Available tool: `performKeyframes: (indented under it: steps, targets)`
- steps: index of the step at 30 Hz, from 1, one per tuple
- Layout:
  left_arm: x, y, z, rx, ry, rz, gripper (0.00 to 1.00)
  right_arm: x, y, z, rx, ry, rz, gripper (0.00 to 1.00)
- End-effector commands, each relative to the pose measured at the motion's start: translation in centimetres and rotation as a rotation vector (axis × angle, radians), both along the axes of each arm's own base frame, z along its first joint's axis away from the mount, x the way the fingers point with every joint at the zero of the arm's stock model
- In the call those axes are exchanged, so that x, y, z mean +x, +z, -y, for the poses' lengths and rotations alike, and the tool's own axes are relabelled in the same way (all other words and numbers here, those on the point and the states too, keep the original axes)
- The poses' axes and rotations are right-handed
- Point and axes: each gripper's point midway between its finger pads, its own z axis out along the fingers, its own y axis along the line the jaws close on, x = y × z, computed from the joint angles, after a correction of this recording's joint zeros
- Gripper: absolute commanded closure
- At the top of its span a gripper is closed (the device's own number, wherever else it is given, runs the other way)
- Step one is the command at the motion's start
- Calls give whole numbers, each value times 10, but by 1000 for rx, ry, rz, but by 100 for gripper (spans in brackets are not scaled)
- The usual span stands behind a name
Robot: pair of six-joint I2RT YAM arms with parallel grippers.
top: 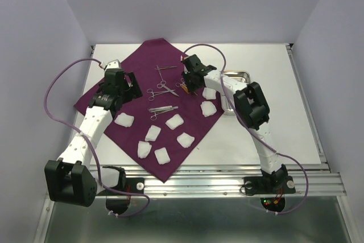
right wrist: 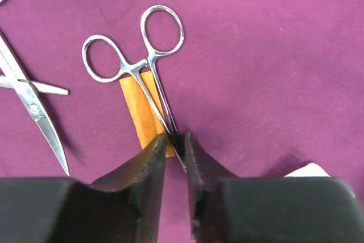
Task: Prepare the surgical pack
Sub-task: Pick up the medical item from the surgical kit.
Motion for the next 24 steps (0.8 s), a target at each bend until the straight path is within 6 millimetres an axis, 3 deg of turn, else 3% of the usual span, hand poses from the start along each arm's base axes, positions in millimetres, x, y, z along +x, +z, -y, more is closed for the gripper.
performKeyframes:
  steps: [1,8,16,24]
  targets:
    - [5,7,-1,-5,6,29,1,-9,-26,8,-22,10,-62,78]
    - [5,7,-2,-2,9,30,1,-11,2,8,5,19,-29,99]
    - [7,7,-2,-2,11,30,1,-11,48,9,61,-8,51,99]
    - [7,10,-2,-1,14,36,1,-16,65,14,77,-19,76,99]
